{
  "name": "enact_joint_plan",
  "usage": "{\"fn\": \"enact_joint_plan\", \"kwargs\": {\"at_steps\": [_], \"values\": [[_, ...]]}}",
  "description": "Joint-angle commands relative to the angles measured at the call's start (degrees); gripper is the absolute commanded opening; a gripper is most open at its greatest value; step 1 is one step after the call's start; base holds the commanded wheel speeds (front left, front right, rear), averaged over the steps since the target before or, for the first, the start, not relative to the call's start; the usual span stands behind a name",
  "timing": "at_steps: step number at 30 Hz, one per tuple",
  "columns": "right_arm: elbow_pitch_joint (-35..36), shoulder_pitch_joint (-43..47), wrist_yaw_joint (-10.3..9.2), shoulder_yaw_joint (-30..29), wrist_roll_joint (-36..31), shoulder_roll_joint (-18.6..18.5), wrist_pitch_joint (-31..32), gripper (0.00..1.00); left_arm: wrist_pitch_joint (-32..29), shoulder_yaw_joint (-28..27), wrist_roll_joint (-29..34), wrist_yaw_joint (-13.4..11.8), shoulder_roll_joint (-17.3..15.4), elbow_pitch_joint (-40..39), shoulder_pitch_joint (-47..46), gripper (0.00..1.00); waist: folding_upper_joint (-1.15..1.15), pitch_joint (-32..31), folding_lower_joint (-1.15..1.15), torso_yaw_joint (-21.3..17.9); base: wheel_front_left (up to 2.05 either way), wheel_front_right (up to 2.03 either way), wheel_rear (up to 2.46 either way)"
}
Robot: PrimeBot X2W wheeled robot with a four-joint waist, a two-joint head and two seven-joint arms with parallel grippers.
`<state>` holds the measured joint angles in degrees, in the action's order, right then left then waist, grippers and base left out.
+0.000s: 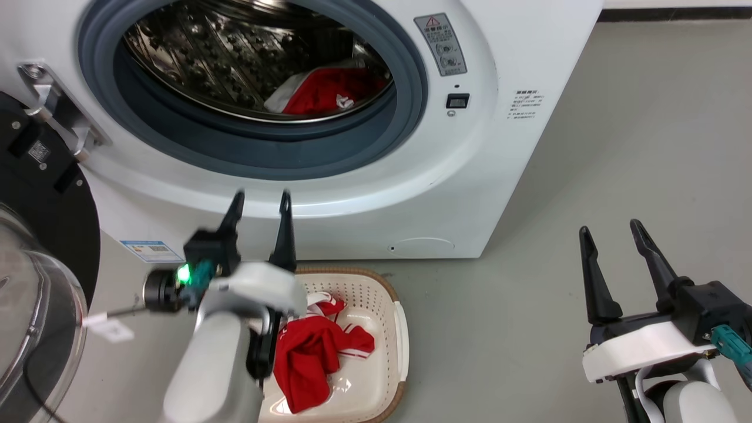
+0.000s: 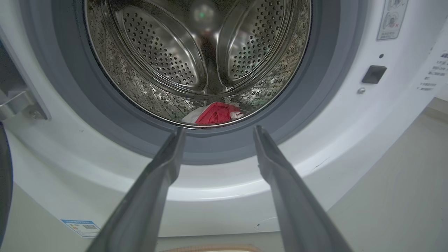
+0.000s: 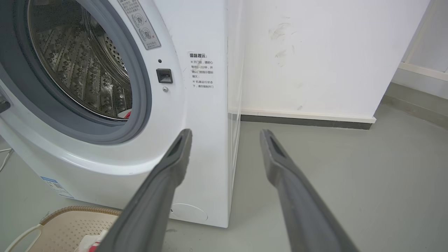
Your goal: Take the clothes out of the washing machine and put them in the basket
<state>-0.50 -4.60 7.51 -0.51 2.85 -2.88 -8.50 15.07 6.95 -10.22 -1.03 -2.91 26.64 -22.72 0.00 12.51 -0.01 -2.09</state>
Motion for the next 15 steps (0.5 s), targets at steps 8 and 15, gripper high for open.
{"fn": "enact_joint_plan", "kwargs": {"at_steps": [8,15], "values": [[2.22,-2.37,-0.04,2.26,0.81,0.03,0.1,1.0,0.13,-0.44,0.07,1.06,-1.27,11.3,-18.01,1.0,0.0,6.46,0.01,-3.39,0.0,0.0,0.0],[1.69,-5.97,-0.04,5.86,3.68,0.04,-2.12,1.0,-3.31,-1.33,0.23,2.45,-6.66,22.79,-34.14,1.0,0.0,14.91,0.01,-9.45,0.0,0.0,0.0]]}}
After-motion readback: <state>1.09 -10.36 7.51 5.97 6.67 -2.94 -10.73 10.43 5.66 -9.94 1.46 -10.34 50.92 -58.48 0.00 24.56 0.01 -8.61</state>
